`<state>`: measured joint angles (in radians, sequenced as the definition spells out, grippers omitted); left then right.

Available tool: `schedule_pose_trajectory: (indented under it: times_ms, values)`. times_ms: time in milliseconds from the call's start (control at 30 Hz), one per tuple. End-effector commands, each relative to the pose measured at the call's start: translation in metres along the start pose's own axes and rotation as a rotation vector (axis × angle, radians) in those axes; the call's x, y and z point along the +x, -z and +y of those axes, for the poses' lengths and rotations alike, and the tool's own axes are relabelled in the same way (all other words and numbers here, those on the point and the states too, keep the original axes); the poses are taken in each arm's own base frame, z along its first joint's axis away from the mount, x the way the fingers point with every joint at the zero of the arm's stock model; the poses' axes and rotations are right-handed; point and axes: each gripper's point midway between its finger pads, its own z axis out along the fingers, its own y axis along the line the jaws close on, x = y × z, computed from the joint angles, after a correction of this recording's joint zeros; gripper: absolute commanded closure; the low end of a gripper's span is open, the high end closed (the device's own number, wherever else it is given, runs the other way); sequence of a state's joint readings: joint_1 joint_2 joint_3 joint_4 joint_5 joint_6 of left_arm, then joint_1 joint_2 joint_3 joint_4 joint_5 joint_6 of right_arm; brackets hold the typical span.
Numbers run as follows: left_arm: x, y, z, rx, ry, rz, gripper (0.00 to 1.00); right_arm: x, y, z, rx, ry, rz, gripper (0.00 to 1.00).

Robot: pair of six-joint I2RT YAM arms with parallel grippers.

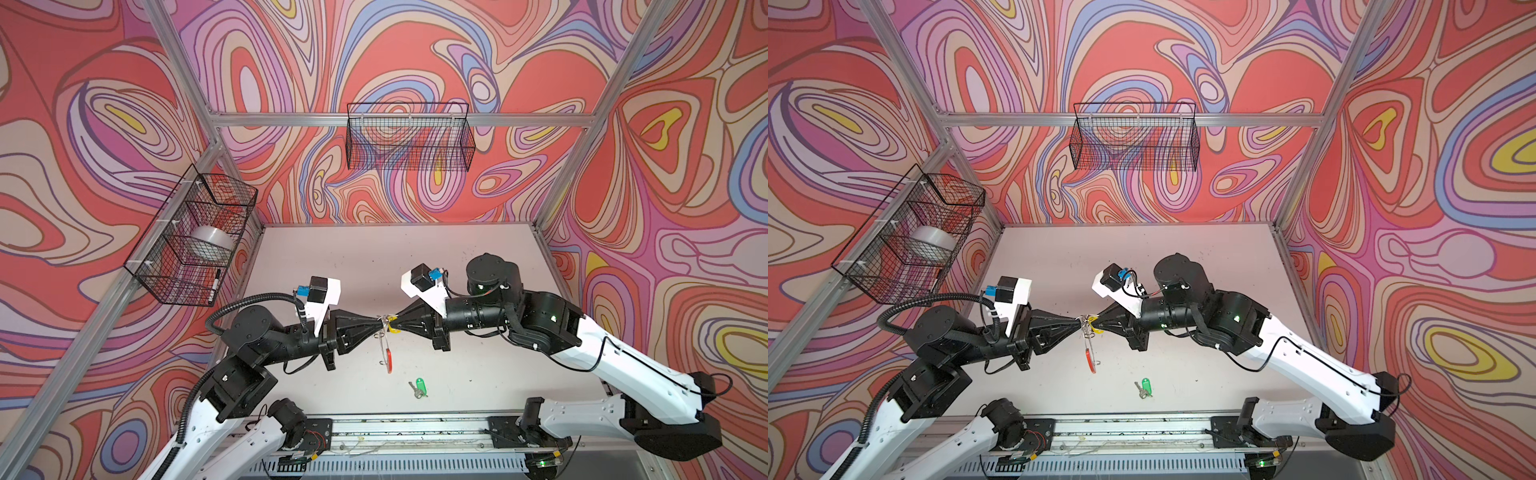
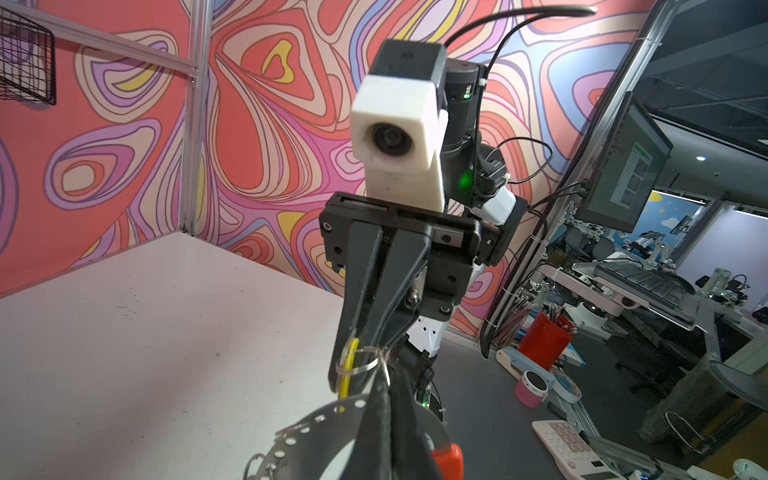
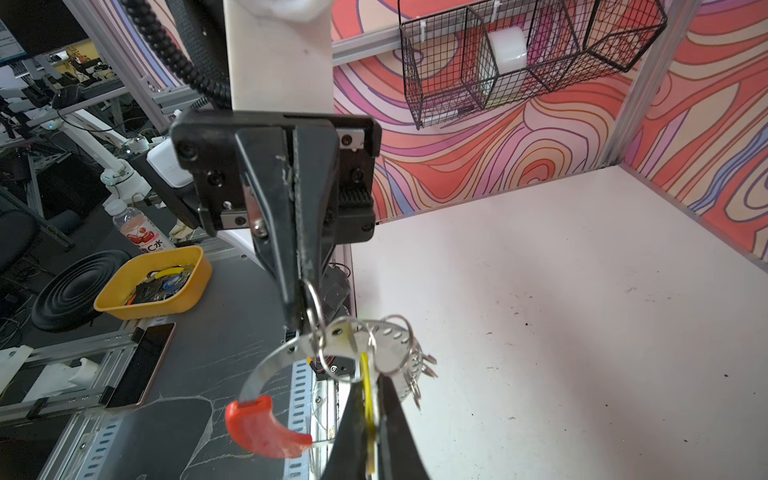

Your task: Remove the keys from the keyring

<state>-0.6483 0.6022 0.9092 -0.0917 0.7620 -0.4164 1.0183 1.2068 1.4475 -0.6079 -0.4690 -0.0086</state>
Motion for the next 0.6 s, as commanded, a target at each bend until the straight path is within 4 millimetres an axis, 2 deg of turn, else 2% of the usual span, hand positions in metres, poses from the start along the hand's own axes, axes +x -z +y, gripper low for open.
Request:
schedule_pose_trajectory:
  times_ms: [0, 400, 433, 500, 567]
  values:
    - [-0.018, 0.005, -0.011, 0.02, -0.065, -0.078, 1.0, 0.007, -0.005, -0.006, 0.017, -0.029, 0.012, 1.0]
    - [-0.021, 0.007, -0.005, -0.028, -0.089, -0.089, 1.0, 0.016, -0.009, -0.003, -0.015, -0.061, 0.016, 1.0]
    - [-0.021, 0.006, -0.005, -0.025, -0.091, -0.084, 1.0, 0.016, -0.009, -0.003, -0.014, -0.063, 0.016, 0.95]
    - [-0.018, 0.005, -0.005, -0.019, -0.09, -0.067, 1.0, 0.012, -0.003, -0.002, -0.002, -0.061, -0.003, 0.73]
    - [-0.014, 0.004, -0.004, -0.018, -0.086, -0.044, 1.0, 0.004, 0.005, -0.002, 0.019, -0.048, -0.042, 0.61]
